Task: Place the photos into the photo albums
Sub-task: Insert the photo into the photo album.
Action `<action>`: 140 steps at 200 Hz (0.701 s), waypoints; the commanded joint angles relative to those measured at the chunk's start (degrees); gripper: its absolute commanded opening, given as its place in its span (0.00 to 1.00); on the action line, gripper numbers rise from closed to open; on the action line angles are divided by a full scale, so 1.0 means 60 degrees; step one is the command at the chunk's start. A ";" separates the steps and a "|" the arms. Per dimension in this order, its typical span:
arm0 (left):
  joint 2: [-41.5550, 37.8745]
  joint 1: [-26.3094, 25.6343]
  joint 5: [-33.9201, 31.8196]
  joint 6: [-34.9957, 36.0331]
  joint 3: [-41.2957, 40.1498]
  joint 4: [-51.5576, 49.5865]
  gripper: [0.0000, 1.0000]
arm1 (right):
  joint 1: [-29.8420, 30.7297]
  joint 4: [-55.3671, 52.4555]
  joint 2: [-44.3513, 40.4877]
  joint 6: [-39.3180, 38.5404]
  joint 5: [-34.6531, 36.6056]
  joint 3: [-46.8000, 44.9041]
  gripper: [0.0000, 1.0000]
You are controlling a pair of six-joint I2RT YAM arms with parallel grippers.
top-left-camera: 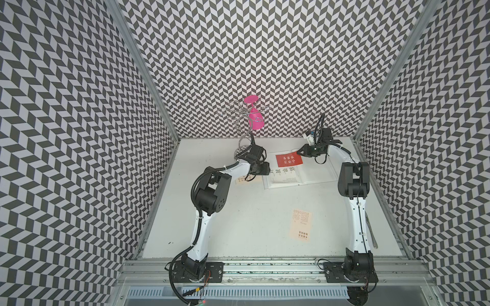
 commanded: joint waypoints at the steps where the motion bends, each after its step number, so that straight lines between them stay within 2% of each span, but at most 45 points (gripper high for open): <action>1: 0.0075 -0.0166 0.0074 -0.0123 -0.0175 -0.0426 0.55 | 0.0258 0.0354 0.0249 0.0108 -0.0286 0.0267 0.13; 94: 0.0088 -0.0160 0.0078 -0.0123 -0.0163 -0.0441 0.55 | 0.0667 0.0258 0.0060 0.0228 -0.0192 -0.0028 0.18; 140: 0.0104 -0.0151 0.0081 -0.0124 -0.0156 -0.0441 0.55 | 0.0776 0.0252 -0.0059 0.0262 -0.0229 -0.0255 0.24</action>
